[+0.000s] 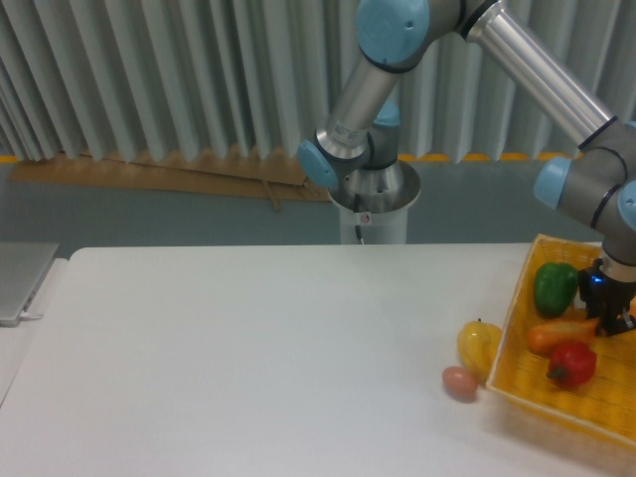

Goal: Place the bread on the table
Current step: 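Lower the gripper onto the bread loaf and close on it, then lift the bread loaf out of the basket toward the open table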

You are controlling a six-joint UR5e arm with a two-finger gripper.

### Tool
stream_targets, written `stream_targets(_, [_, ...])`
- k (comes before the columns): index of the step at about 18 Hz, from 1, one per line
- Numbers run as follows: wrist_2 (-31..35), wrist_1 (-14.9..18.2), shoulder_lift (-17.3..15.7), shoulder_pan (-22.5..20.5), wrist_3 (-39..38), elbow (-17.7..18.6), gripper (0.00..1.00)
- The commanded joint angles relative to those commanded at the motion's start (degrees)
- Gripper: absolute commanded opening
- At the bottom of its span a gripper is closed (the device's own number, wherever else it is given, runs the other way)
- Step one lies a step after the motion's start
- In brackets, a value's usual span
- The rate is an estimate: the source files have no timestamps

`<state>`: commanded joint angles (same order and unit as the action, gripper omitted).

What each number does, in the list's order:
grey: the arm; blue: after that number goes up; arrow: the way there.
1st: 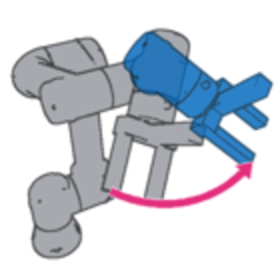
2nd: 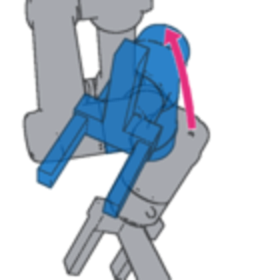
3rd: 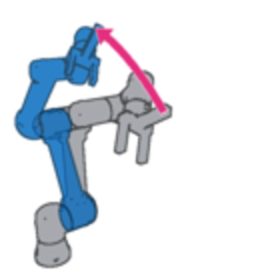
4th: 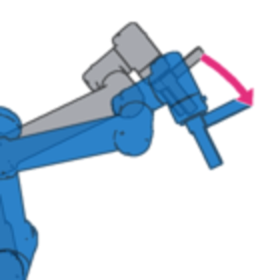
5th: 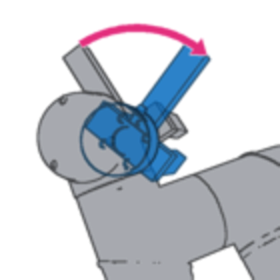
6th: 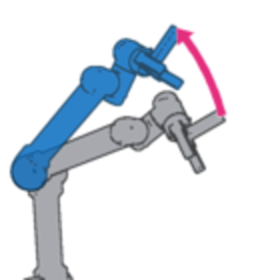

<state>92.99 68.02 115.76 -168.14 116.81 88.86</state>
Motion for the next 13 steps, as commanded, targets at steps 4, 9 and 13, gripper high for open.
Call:
stream_targets(4, [0.1, 1.3, -2.4, 0.1, 0.0, -0.1, 0.31])
stream_targets(9, [0.0, 2.9, -3.4, -0.1, 0.0, -0.2, 0.31])
stream_targets(13, [-0.2, 6.4, -6.6, 0.4, -0.2, -0.3, 0.31])
